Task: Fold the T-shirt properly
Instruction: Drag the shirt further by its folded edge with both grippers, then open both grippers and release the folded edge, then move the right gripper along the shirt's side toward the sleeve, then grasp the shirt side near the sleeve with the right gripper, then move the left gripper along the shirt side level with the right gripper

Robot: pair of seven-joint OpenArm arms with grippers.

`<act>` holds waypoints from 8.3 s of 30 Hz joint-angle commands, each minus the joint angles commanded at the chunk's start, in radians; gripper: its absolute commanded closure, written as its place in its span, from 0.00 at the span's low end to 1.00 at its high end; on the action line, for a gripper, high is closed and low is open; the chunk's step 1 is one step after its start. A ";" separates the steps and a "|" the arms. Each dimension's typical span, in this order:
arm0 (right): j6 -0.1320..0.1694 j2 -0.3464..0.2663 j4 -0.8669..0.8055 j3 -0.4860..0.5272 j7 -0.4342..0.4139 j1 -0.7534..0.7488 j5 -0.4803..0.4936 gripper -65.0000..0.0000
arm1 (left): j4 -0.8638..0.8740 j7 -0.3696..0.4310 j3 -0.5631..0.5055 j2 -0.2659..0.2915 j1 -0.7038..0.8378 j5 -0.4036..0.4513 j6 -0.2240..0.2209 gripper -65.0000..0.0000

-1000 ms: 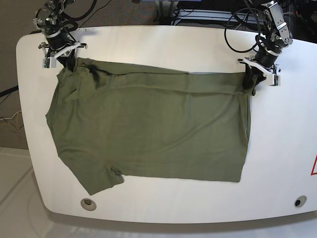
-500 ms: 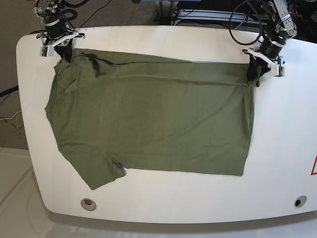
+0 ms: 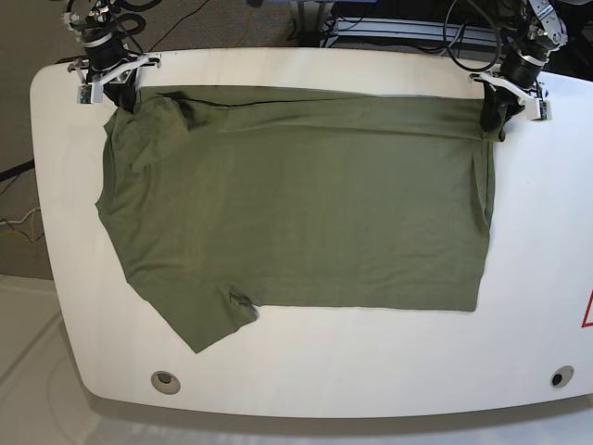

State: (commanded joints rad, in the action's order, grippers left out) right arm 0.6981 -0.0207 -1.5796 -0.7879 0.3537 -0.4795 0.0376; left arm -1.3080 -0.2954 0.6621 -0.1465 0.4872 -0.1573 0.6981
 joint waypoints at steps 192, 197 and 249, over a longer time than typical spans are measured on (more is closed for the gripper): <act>0.000 -0.158 0.733 0.066 -0.163 0.984 -0.493 0.34 | -0.514 0.002 0.150 0.127 -0.187 0.114 0.000 0.36; 0.000 -0.155 0.732 0.064 -0.163 0.959 -0.491 0.34 | -0.514 0.002 0.150 0.127 -0.187 0.115 0.000 0.36; 0.000 -0.080 0.606 0.101 -0.155 0.878 -0.502 1.00 | -0.374 0.002 0.146 0.114 -0.336 0.115 0.000 0.36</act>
State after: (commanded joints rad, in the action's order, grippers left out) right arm 0.6981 -0.1005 -0.9735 -0.6866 0.1987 0.3982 -0.4641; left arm -1.6824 -0.2938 0.8078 -0.0330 0.1511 -0.0422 0.6981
